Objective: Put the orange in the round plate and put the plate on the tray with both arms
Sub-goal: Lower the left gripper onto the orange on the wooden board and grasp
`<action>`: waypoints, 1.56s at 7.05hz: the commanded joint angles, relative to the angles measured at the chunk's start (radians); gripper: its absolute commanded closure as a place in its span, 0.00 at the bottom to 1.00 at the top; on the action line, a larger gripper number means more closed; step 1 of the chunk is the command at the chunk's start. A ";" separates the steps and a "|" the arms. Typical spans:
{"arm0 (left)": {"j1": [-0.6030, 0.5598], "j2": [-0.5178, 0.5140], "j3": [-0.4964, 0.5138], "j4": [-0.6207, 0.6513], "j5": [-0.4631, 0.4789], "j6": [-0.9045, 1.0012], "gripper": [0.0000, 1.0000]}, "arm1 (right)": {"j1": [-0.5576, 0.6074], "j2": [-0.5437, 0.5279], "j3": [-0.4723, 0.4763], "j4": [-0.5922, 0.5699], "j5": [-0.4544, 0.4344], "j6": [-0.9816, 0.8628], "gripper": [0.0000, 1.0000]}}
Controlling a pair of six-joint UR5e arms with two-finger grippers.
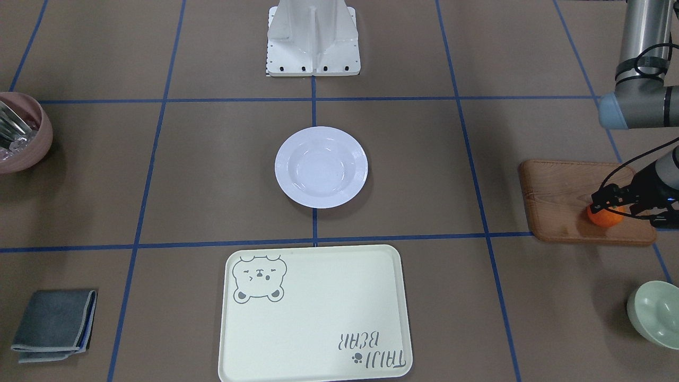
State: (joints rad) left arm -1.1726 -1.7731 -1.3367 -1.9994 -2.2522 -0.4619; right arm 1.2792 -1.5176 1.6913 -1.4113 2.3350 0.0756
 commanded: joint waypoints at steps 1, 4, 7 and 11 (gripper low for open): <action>0.019 -0.002 0.019 -0.006 0.002 -0.001 0.02 | -0.012 0.008 -0.005 0.000 0.000 0.001 0.00; 0.027 -0.002 0.048 -0.002 0.002 0.025 0.10 | -0.021 0.011 -0.010 0.000 -0.002 0.003 0.00; 0.025 -0.070 0.004 0.115 -0.033 0.009 1.00 | -0.024 0.025 -0.025 0.000 -0.002 0.001 0.00; 0.262 -0.254 -0.271 0.297 -0.049 -0.550 1.00 | -0.024 0.036 -0.024 0.000 0.001 0.019 0.00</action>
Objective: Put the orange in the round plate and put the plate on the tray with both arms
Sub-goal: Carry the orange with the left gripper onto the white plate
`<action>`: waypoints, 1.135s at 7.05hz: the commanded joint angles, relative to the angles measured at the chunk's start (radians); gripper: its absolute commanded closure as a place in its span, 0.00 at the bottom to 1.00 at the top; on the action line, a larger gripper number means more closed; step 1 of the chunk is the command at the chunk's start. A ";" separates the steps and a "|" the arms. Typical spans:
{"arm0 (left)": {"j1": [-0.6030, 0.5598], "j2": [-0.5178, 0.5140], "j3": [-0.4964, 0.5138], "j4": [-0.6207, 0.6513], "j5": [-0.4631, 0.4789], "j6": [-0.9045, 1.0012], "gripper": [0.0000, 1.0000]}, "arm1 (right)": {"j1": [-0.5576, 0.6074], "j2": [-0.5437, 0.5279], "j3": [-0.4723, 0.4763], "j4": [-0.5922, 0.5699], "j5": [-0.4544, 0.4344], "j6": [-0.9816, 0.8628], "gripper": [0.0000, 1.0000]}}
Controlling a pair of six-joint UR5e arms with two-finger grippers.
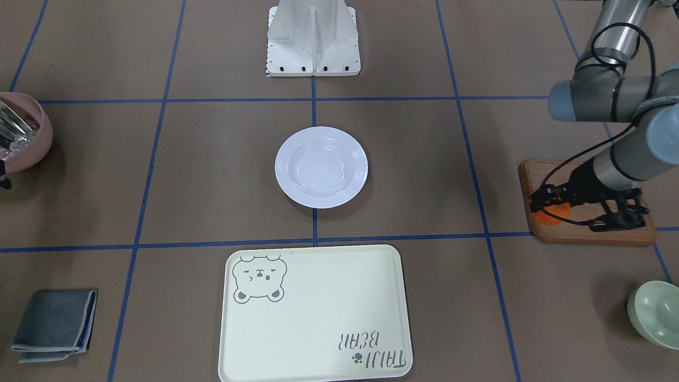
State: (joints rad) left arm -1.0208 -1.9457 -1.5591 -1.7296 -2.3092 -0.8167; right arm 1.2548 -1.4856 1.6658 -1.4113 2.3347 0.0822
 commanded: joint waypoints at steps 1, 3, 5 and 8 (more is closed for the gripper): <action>0.208 -0.173 -0.049 0.053 0.032 -0.343 1.00 | 0.000 0.011 0.009 0.000 0.003 0.043 0.00; 0.354 -0.328 -0.007 0.056 0.144 -0.513 1.00 | -0.027 0.027 0.015 0.014 0.005 0.102 0.00; 0.425 -0.471 0.127 0.054 0.217 -0.554 1.00 | -0.076 0.027 0.011 0.105 0.003 0.254 0.00; 0.494 -0.478 0.143 0.054 0.251 -0.561 1.00 | -0.129 0.065 0.026 0.190 0.006 0.430 0.00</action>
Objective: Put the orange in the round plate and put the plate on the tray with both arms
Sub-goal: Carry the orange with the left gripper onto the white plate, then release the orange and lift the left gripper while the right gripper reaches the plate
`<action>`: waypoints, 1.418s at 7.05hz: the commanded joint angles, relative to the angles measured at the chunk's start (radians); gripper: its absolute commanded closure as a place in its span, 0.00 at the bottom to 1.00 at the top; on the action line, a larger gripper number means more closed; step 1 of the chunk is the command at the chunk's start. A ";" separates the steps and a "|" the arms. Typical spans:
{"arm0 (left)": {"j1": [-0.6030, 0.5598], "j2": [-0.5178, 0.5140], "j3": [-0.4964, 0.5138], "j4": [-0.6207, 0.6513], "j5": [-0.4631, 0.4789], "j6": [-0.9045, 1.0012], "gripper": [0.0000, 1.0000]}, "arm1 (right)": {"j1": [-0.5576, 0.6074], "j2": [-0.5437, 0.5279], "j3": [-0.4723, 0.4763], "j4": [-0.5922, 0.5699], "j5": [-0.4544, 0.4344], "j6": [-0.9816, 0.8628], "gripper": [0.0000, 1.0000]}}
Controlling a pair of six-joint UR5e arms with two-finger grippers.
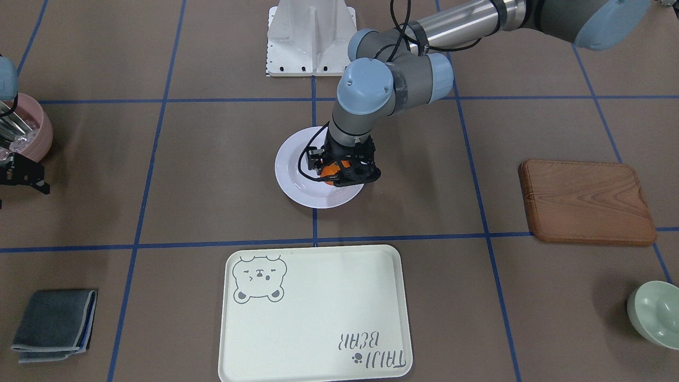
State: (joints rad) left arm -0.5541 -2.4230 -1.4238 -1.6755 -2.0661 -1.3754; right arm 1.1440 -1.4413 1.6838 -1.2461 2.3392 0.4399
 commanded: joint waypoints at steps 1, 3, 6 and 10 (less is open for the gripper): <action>0.039 -0.002 0.014 0.000 0.026 -0.002 1.00 | -0.030 0.045 0.025 0.025 0.000 0.115 0.00; 0.048 -0.002 0.019 -0.004 0.043 -0.001 1.00 | -0.084 0.106 0.053 0.024 -0.006 0.256 0.00; 0.048 -0.001 0.022 -0.016 0.043 -0.001 0.03 | -0.205 0.192 0.057 0.025 -0.021 0.484 0.00; -0.034 0.007 -0.059 -0.017 0.029 -0.001 0.02 | -0.433 0.263 0.062 0.131 -0.156 0.823 0.00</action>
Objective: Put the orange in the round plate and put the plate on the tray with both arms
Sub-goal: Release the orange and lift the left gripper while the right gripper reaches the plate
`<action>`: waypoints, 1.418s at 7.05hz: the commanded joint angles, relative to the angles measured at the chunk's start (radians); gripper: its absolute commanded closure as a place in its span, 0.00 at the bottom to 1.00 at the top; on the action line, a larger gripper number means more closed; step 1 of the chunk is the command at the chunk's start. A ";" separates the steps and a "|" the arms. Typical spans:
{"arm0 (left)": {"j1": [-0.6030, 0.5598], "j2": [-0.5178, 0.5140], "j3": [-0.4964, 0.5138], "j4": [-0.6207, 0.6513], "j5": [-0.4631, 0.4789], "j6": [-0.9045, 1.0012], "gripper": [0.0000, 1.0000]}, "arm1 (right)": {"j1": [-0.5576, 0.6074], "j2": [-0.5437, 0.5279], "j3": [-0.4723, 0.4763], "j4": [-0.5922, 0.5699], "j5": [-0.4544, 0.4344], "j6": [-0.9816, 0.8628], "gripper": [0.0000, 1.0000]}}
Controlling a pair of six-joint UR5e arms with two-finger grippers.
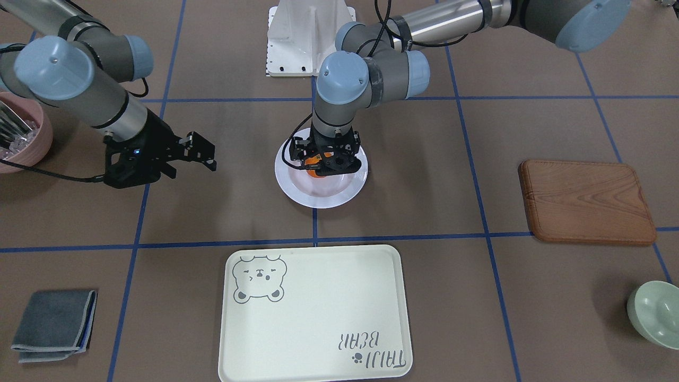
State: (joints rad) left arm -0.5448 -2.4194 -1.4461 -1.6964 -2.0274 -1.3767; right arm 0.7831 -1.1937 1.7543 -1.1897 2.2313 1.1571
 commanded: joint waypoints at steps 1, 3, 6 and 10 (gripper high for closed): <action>-0.087 0.055 -0.106 0.006 -0.052 0.002 0.03 | -0.109 0.016 -0.034 0.217 -0.085 0.221 0.00; -0.217 0.225 -0.276 0.004 -0.184 0.010 0.03 | -0.152 0.020 -0.110 0.406 -0.149 0.465 0.00; -0.273 0.273 -0.312 0.008 -0.228 0.013 0.03 | -0.304 0.019 -0.243 0.779 -0.435 0.705 0.00; -0.273 0.286 -0.313 0.008 -0.228 0.013 0.03 | -0.364 0.022 -0.271 0.808 -0.511 0.705 0.09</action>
State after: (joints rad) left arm -0.8186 -2.1382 -1.7590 -1.6889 -2.2549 -1.3637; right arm 0.4457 -1.1732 1.4885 -0.3857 1.7745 1.8616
